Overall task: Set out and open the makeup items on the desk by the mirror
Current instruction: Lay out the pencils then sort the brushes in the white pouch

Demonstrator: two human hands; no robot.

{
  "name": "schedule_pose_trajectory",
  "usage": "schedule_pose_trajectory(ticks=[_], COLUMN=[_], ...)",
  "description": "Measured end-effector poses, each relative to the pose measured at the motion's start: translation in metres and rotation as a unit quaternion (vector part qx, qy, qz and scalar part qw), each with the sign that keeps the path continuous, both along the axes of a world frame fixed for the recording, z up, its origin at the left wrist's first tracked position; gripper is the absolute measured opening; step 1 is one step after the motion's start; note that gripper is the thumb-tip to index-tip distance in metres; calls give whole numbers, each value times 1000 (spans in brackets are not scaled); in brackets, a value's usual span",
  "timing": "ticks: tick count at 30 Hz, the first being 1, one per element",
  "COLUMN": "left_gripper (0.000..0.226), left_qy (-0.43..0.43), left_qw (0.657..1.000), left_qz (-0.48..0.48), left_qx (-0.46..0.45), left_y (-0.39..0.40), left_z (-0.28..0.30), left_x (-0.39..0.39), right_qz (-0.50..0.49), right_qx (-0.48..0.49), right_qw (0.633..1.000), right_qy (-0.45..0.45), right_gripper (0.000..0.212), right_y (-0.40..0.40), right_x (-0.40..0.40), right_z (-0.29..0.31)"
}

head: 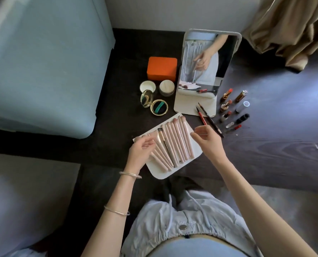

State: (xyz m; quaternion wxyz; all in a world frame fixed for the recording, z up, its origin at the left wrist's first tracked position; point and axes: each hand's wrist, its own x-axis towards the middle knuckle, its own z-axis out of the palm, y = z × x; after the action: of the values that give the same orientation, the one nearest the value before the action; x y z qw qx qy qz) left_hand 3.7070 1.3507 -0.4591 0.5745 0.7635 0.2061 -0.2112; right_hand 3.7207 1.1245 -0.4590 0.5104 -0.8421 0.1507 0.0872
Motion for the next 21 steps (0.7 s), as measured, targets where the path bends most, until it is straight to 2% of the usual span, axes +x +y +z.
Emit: schedule_pose_trajectory(ticks=[3, 9, 13, 17, 21], left_gripper=[28, 45, 47, 41, 45], left_qy=[10, 83, 133, 148, 156], left_qw=[1000, 990, 987, 985, 980], left_qz=[6, -13, 10, 21, 7], left_qx=[5, 110, 94, 88, 125], left_y=[6, 13, 5, -2, -5], left_z=[2, -12, -23, -29, -32], left_x=[-7, -11, -8, -3, 4], right_qz=[0, 14, 51, 70, 97], right_qx=[-28, -121, -141, -168, -218], right_qw=[1000, 989, 978, 970, 957], right_qy=[-1, 89, 148, 160, 163], right_gripper=[25, 29, 29, 28, 27], right_y=[2, -13, -16, -15, -14], right_x=[-1, 14, 22, 29, 36], right_z=[-4, -31, -41, -51, -53])
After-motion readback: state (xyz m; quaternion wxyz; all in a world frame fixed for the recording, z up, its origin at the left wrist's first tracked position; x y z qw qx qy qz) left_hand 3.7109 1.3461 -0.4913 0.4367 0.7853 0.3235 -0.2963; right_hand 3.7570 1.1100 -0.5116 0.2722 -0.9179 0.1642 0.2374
